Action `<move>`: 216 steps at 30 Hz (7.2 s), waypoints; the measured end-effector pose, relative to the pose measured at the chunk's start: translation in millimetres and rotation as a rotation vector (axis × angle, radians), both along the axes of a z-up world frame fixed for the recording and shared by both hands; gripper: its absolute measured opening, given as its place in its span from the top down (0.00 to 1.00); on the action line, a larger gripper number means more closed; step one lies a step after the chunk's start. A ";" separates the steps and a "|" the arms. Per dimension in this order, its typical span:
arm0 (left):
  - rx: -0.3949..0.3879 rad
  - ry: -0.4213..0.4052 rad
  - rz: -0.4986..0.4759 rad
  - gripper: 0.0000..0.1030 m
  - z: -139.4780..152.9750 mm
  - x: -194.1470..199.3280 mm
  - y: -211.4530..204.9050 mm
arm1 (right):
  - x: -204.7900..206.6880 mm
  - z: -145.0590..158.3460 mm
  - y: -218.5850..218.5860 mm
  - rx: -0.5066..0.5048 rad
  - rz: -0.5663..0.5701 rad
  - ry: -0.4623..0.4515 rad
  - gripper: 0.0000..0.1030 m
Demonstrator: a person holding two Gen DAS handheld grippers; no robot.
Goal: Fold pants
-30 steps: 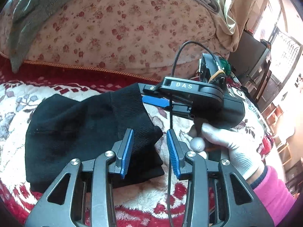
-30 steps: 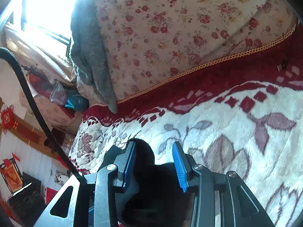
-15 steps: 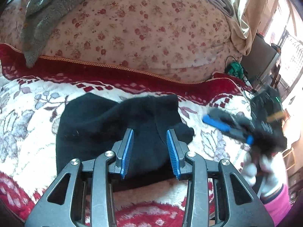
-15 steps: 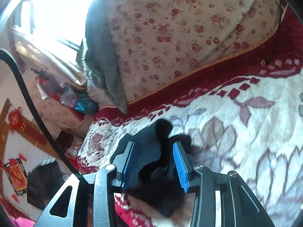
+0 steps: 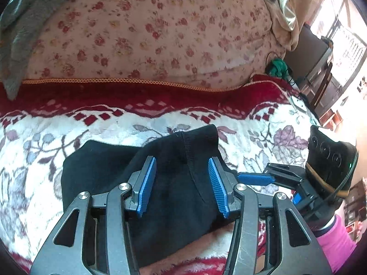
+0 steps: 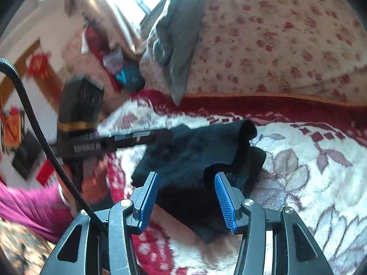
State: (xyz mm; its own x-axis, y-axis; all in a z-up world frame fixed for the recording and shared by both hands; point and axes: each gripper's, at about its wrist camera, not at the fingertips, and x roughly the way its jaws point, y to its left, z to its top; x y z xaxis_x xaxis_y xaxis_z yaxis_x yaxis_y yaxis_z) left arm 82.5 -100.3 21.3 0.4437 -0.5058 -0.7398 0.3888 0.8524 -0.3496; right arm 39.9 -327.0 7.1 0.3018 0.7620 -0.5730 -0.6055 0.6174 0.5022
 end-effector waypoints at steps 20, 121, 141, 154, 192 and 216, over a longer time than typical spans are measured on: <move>0.057 0.014 -0.099 0.54 -15.8 35.8 -34.6 | -9.5 -16.2 35.6 -0.018 0.230 -0.024 0.48; 0.223 -0.059 -0.095 0.90 -19.0 36.4 8.2 | -32.3 -14.0 -5.3 -0.139 -0.043 -0.032 0.77; 0.185 -0.048 0.109 0.69 -27.2 11.6 69.0 | 43.1 -30.2 5.9 0.048 -0.271 0.164 0.54; 0.154 -0.042 0.123 0.77 -51.5 36.1 73.3 | 45.1 -16.5 22.8 0.003 -0.207 0.031 0.92; 0.182 -0.090 0.360 0.52 -15.3 -56.9 81.0 | -16.4 4.6 46.9 -0.023 -0.352 0.062 0.59; -0.166 0.151 0.287 0.32 -70.1 -33.3 132.5 | 22.9 -67.4 -25.5 0.204 -0.413 0.361 0.18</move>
State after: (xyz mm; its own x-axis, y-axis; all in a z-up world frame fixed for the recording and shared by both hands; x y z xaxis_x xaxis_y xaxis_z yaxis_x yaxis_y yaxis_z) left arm 49.2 32.2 -48.8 0.4770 -0.4951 -0.7262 0.0759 0.8464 -0.5272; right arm 62.8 -352.5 -60.2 0.4100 0.7284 -0.5489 -0.1041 0.6352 0.7653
